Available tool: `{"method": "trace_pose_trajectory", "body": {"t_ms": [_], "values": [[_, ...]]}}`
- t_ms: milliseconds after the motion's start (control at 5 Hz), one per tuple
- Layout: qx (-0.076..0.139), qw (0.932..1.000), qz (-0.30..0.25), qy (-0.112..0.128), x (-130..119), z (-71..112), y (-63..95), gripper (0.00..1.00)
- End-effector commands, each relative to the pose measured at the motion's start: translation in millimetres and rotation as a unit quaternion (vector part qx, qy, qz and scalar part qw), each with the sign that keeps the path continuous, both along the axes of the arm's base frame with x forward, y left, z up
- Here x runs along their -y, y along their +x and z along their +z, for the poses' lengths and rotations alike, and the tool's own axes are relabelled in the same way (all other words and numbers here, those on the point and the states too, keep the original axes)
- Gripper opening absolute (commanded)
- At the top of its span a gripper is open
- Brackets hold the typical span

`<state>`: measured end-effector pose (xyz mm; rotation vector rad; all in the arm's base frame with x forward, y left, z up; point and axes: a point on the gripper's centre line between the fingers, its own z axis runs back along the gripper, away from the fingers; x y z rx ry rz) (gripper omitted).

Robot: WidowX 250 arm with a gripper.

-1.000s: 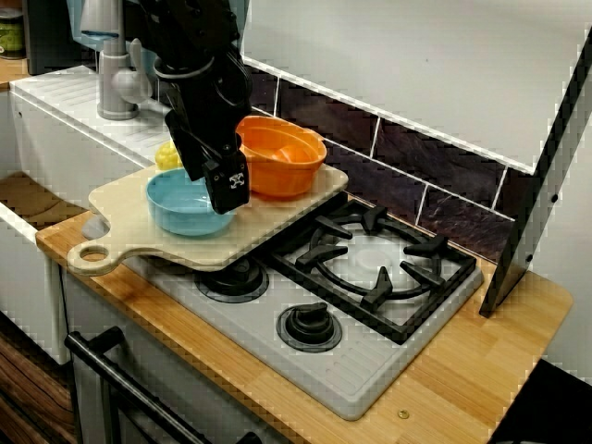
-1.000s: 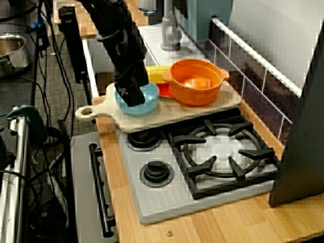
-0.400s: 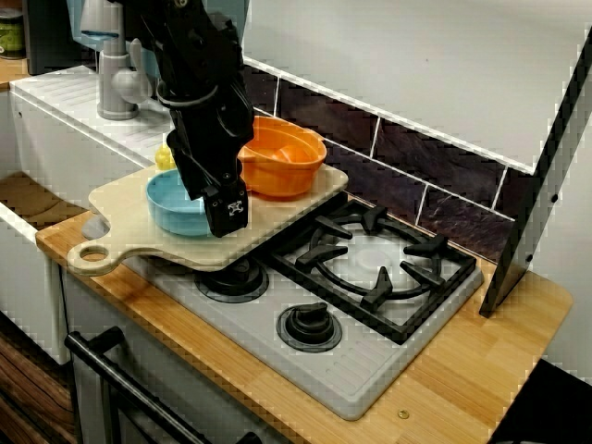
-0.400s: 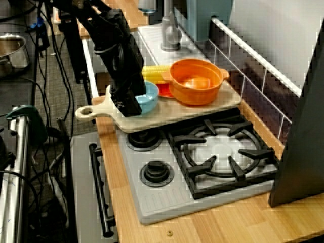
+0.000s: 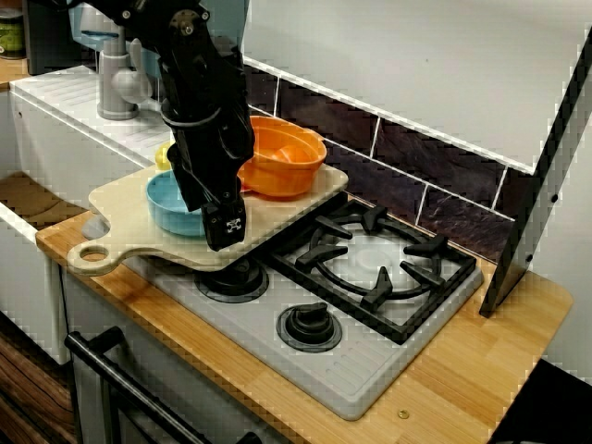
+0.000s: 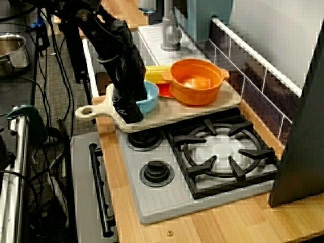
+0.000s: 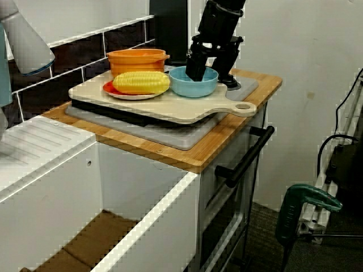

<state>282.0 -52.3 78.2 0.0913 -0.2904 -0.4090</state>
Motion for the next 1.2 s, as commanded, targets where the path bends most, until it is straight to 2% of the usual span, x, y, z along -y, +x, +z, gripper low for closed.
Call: {"method": "trace_pose_trajectory", "body": {"t_ms": [0,200,600,1000], "values": [[0.001,0.9999,0.012,-0.006,-7.7,3.2,9.1,0.00],[-0.004,0.9998,0.015,-0.014,-8.1,7.2,11.2,0.00],[-0.010,0.9986,0.021,-0.048,-10.1,24.5,16.7,0.00],[-0.012,0.9970,0.008,-0.077,7.4,52.1,30.9,0.00]]}}
